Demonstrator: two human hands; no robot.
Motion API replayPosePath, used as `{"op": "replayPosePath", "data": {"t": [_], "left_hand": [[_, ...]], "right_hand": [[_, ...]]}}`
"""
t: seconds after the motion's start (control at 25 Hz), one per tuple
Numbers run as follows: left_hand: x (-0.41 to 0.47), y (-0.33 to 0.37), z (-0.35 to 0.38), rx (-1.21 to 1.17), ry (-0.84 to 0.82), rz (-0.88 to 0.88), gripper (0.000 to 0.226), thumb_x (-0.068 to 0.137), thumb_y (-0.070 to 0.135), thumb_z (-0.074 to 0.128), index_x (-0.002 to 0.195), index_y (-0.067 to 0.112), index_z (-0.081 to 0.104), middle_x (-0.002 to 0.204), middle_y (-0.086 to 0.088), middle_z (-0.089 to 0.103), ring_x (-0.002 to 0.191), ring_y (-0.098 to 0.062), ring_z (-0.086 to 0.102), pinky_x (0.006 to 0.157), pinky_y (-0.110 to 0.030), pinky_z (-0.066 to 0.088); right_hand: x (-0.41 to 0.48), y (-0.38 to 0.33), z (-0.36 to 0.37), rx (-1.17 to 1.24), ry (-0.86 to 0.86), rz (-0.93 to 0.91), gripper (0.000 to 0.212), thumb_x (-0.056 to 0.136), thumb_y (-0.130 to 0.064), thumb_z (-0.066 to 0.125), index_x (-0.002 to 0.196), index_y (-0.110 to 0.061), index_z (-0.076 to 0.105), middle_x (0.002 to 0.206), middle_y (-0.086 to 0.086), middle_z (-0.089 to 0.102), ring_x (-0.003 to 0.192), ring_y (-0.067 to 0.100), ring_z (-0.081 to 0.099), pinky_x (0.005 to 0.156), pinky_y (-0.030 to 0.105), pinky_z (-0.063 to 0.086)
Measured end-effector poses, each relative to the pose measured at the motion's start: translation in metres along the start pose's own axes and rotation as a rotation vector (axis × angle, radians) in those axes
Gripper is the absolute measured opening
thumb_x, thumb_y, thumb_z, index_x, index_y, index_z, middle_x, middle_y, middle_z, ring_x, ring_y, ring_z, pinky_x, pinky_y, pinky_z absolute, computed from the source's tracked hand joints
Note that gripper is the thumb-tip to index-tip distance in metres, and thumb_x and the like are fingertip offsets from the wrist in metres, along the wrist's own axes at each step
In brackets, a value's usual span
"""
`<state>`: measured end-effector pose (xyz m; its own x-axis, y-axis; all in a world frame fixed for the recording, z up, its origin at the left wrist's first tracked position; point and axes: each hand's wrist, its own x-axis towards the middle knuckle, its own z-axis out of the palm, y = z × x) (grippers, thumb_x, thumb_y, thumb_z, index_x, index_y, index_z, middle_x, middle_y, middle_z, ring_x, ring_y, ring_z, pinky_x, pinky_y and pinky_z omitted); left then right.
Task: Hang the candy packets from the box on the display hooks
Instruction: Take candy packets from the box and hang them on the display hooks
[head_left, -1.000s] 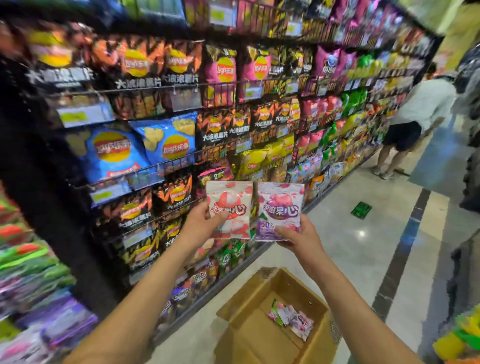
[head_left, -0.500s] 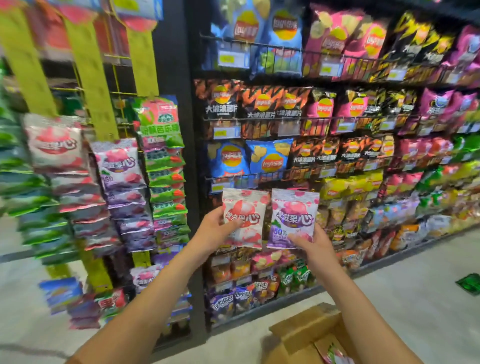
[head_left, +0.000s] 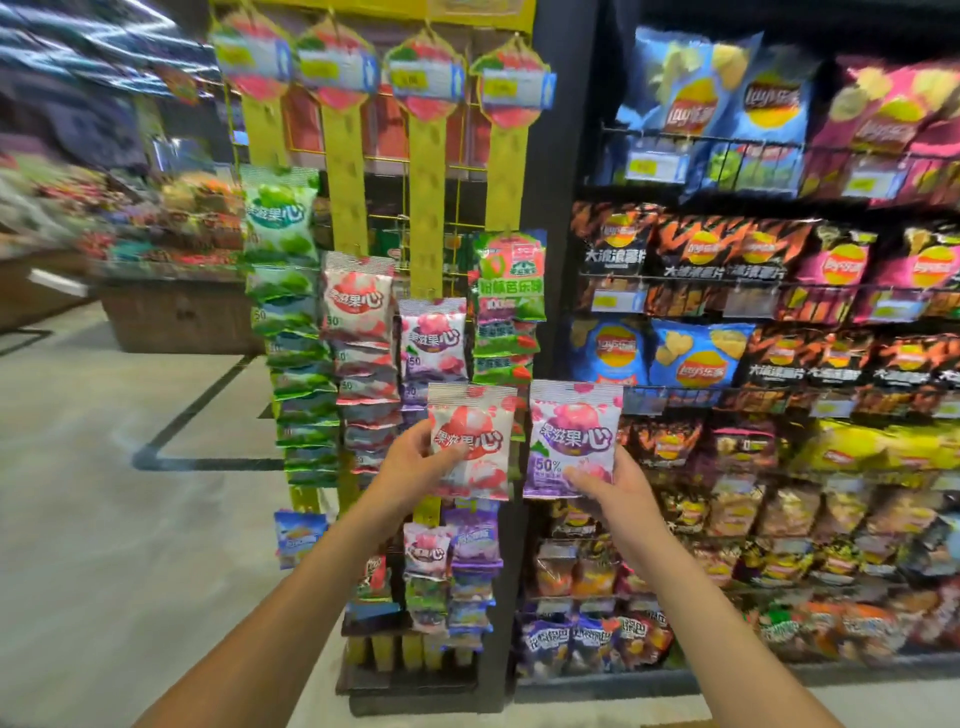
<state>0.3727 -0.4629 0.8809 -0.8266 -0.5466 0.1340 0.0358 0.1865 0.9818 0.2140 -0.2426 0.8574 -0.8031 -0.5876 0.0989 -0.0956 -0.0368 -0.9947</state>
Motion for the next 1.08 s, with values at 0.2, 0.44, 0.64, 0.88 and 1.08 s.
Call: {"op": "replayPosePath", "data": {"t": [0.2, 0.44, 0.64, 0.88, 1.08], "left_hand": [[0.0, -0.001, -0.062, -0.004, 0.081, 0.015, 0.021, 0.099, 0.019, 0.071, 0.118, 0.026, 0.069, 0.108, 0.004, 0.08, 0.098, -0.014, 0.077, 0.082, -0.031, 0.062], [0.027, -0.007, -0.133, -0.004, 0.095, 0.038, 0.023, 0.098, 0.022, 0.072, 0.119, 0.03, 0.068, 0.108, 0.003, 0.08, 0.098, -0.019, 0.077, 0.091, -0.049, 0.062], [0.055, -0.013, -0.173, -0.027, 0.077, 0.084, 0.026, 0.096, 0.03, 0.076, 0.12, 0.034, 0.068, 0.096, 0.01, 0.077, 0.077, 0.005, 0.071, 0.064, -0.016, 0.055], [0.086, -0.014, -0.204, -0.053, 0.022, 0.116, 0.03, 0.095, 0.034, 0.076, 0.123, 0.035, 0.068, 0.097, 0.021, 0.078, 0.091, 0.0, 0.074, 0.07, -0.018, 0.057], [0.102, -0.014, -0.215, -0.058, 0.002, 0.135, 0.031, 0.095, 0.031, 0.076, 0.125, 0.031, 0.068, 0.093, 0.022, 0.077, 0.079, 0.008, 0.071, 0.058, -0.008, 0.051]], "right_hand": [[0.021, -0.01, 0.067, -0.003, -0.063, -0.017, 0.038, 0.096, -0.011, 0.071, 0.13, -0.023, 0.057, 0.12, -0.003, 0.074, 0.109, 0.019, 0.072, 0.084, 0.032, 0.058], [0.054, -0.024, 0.139, 0.053, -0.07, -0.028, 0.065, 0.084, -0.032, 0.083, 0.141, -0.029, 0.053, 0.135, -0.003, 0.067, 0.124, 0.023, 0.064, 0.107, 0.054, 0.051], [0.102, -0.059, 0.18, 0.073, 0.02, -0.039, 0.039, 0.092, -0.02, 0.077, 0.127, -0.023, 0.059, 0.129, 0.006, 0.068, 0.118, 0.027, 0.066, 0.107, 0.055, 0.051], [0.152, -0.108, 0.205, 0.139, 0.176, -0.123, 0.061, 0.09, -0.018, 0.079, 0.144, -0.016, 0.049, 0.132, 0.01, 0.065, 0.109, 0.03, 0.069, 0.089, 0.05, 0.062], [0.173, -0.133, 0.212, 0.208, 0.224, -0.116, 0.027, 0.097, -0.004, 0.069, 0.113, -0.023, 0.058, 0.109, 0.008, 0.069, 0.079, 0.02, 0.069, 0.066, 0.031, 0.061]]}}
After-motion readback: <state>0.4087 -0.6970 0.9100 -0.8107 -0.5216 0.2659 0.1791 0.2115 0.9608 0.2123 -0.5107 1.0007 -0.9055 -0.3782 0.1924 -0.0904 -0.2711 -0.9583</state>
